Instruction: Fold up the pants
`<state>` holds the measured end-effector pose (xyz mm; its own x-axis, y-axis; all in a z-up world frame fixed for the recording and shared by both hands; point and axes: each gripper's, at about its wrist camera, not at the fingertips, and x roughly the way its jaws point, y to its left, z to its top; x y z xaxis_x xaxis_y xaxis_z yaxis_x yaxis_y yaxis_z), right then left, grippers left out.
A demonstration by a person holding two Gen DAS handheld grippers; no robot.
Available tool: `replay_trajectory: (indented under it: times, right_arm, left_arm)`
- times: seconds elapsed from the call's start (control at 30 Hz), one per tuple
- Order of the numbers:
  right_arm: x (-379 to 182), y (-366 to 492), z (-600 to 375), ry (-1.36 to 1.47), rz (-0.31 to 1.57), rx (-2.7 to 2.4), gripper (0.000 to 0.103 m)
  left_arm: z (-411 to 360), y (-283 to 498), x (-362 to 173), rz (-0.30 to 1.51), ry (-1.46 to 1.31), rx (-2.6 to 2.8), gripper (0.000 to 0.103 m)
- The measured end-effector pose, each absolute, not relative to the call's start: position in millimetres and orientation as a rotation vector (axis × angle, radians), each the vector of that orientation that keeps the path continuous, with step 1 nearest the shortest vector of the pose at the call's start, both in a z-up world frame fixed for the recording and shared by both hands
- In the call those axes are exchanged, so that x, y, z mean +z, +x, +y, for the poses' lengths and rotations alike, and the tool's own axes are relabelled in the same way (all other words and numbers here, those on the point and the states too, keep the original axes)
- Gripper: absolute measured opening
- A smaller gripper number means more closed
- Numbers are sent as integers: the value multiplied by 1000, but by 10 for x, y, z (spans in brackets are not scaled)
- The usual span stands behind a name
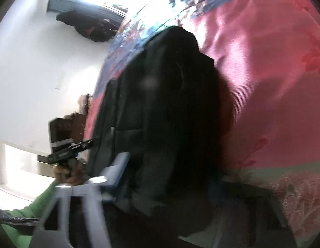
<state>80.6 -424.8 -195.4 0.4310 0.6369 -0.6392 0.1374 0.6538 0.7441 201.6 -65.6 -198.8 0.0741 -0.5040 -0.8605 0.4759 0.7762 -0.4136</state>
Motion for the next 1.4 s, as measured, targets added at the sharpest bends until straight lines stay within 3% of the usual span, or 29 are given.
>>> replay_trajectory:
  times: [0.03,0.13,0.37,0.6,0.8,0.87,0.9,0.97,1.03,1.07,1.1,1.13,1.27,1.33,1.37,1.4]
  right_arm:
    - [-1917,774,-4226,825,1099,363,46]
    - [-1811,752,-4140,793,1064,367,36]
    - [-1747,760,-3866,757,971,470,32]
    - [-1493,1619,-3947,709,851,531,32]
    - [-1568,2527,-4093,680,838,514,32]
    - [-1825,2777,-4152,692,881,460,33]
    - [-2018,2872,-4184,696,931,398,36]
    - [-2399,2985,-4260,696,1063,253,39]
    - [-2732,2938,-4395,765,1138,151,51]
    - [-2761,2870,-4467,830,1102,154,51]
    - [-2740,2765,-4534,870,1060,147,53]
    - [-2701,2678,-4564,867,1046,145,54]
    - [-2349,2302,-4623,702,1031,62,65]
    - [-2097,2071,-4550,609,1019,9,95]
    - [-1955,1957,-4487,567,1000,-16,103]
    - [-1839,1859,-4417,536,978,-34,103]
  left_arm:
    - [-672,1993,-1942,1281,-11,-731,30]
    - [-659,1945,-1727,1236,-31,-734,19]
    - [-680,2117,-1160,1121,-37,-779,19]
    - [-623,2966,-651,983,-75,-754,19]
    - [-783,3697,-815,953,-35,-700,21]
    - [-895,3898,-1218,1002,36,-634,27]
    - [-943,3982,-1457,1048,79,-573,36]
    - [-956,4045,-1891,1129,176,-441,41]
    - [-855,3978,-1988,1097,181,-421,61]
    - [-765,3912,-1930,1067,163,-404,69]
    - [-690,3853,-1872,1049,161,-383,84]
    - [-615,3774,-1805,1024,170,-367,89]
    - [-410,3355,-1548,962,235,-309,91]
    - [-355,3144,-1476,947,239,-294,92]
    - [-346,2994,-1415,931,244,-280,93]
    - [-344,2831,-1358,911,247,-262,96]
